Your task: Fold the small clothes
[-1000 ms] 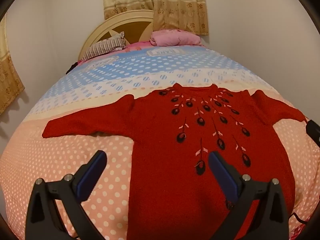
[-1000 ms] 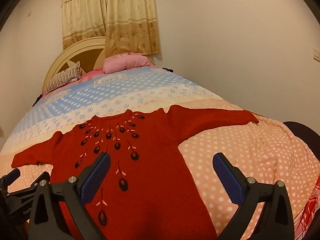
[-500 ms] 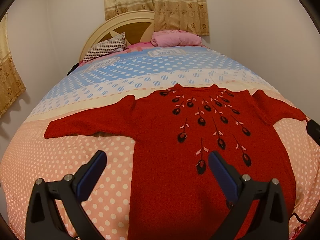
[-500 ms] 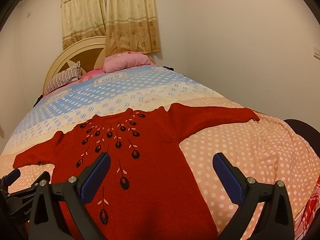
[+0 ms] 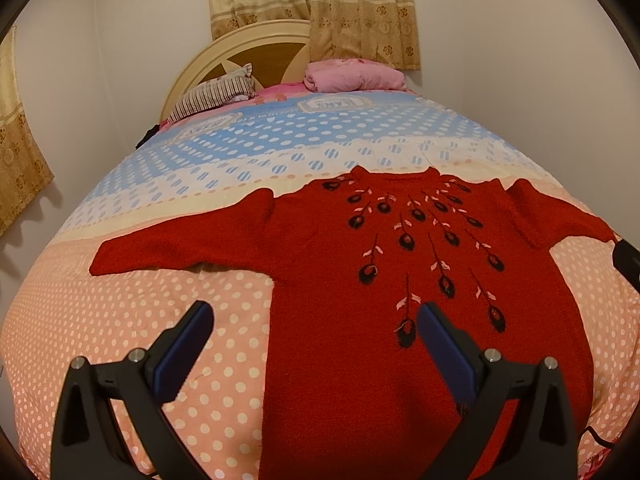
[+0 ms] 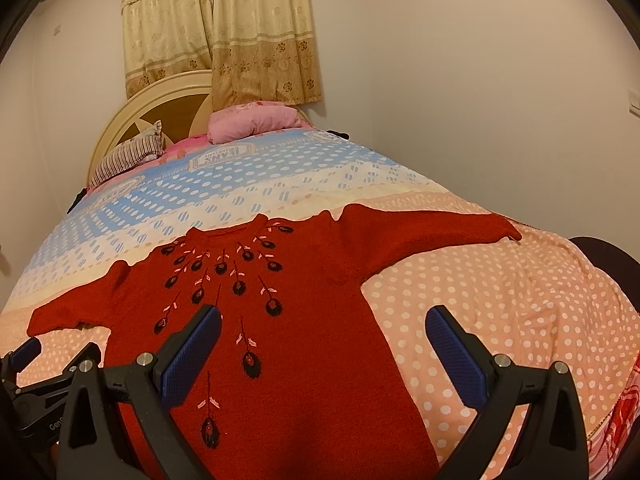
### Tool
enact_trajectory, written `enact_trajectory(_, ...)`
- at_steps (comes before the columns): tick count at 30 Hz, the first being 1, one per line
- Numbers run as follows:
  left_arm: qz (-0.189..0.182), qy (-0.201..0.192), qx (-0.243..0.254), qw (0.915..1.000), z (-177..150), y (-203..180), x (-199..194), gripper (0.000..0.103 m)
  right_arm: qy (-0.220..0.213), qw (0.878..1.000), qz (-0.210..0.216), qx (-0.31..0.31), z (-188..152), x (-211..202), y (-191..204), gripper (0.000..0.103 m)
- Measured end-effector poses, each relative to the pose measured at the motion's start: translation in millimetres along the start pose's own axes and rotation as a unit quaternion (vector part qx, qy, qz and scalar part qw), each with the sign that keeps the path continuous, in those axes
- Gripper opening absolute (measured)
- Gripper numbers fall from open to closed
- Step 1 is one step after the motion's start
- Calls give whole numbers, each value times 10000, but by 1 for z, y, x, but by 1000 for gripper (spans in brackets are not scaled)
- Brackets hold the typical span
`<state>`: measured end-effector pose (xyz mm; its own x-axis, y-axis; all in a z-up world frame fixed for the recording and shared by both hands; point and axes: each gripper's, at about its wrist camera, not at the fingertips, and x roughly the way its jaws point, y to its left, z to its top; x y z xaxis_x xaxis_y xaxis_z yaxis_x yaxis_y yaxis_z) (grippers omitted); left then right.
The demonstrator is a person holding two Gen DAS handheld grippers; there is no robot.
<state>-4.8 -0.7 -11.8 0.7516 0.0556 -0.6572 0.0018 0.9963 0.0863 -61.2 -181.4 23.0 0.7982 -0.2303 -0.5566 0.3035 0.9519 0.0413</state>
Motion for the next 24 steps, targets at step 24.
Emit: enact_trajectory(24, -59, 116, -46, 9999, -1, -3, 7, 103, 120, 9999, 18, 15, 3, 8, -4, 102)
